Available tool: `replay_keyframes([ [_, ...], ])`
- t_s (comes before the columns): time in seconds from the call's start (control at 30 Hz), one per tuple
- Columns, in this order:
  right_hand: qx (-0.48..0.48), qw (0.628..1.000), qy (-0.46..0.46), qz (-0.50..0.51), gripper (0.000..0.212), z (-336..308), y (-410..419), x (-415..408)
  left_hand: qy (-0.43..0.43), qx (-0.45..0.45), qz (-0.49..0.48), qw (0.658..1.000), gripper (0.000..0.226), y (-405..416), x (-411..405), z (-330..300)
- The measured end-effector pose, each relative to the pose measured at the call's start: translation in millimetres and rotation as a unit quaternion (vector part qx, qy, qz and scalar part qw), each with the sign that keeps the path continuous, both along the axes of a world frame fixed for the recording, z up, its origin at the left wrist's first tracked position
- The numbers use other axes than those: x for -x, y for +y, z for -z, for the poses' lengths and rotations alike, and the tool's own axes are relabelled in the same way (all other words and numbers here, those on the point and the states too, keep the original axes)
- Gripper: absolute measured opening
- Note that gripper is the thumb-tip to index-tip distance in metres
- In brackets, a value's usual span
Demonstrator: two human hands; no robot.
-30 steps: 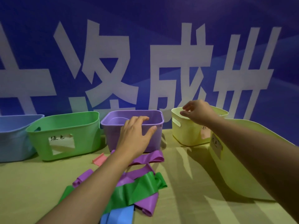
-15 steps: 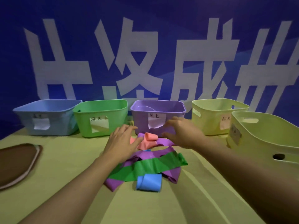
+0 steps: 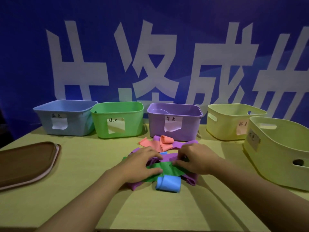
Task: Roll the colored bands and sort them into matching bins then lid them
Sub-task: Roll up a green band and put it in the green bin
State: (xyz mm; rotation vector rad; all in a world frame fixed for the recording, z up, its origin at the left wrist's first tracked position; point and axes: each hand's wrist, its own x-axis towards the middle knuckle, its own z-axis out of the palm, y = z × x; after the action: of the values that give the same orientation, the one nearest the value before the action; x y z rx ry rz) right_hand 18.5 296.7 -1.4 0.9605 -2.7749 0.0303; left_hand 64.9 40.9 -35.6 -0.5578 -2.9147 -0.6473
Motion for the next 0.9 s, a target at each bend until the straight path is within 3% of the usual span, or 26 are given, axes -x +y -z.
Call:
replay_keyframes([
  [0.23,0.034,0.998,-0.052,-0.021,0.024,-12.2,4.9,-0.6,-0.029,0.015,0.005,0.999,0.049,7.9,-2.8,-6.4],
  [0.4,0.032,0.999,-0.035,-0.002,0.025,-25.4,6.6,-3.1,-0.028,-0.082,-0.020,0.996,0.020,-5.6,-3.1,-10.1],
  [0.53,0.044,0.998,-0.033,0.019,0.022,-35.2,11.4,-5.0,-0.072,-0.134,-0.029,0.988,0.041,-19.7,-7.4,-20.1],
  [0.63,0.049,0.998,-0.007,0.050,0.027,-40.8,16.5,-6.2,-0.096,-0.166,-0.054,0.980,0.039,-32.2,-7.5,-30.1],
  [0.73,0.068,0.994,-0.003,0.087,0.025,-44.9,22.2,-6.4,-0.108,-0.229,-0.096,0.963,0.021,-44.0,-10.4,-43.1],
  [0.9,0.151,0.979,-0.056,0.122,0.025,-45.5,24.6,-9.8,-0.120,-0.386,-0.153,0.902,0.022,-49.8,-13.7,-55.3],
])
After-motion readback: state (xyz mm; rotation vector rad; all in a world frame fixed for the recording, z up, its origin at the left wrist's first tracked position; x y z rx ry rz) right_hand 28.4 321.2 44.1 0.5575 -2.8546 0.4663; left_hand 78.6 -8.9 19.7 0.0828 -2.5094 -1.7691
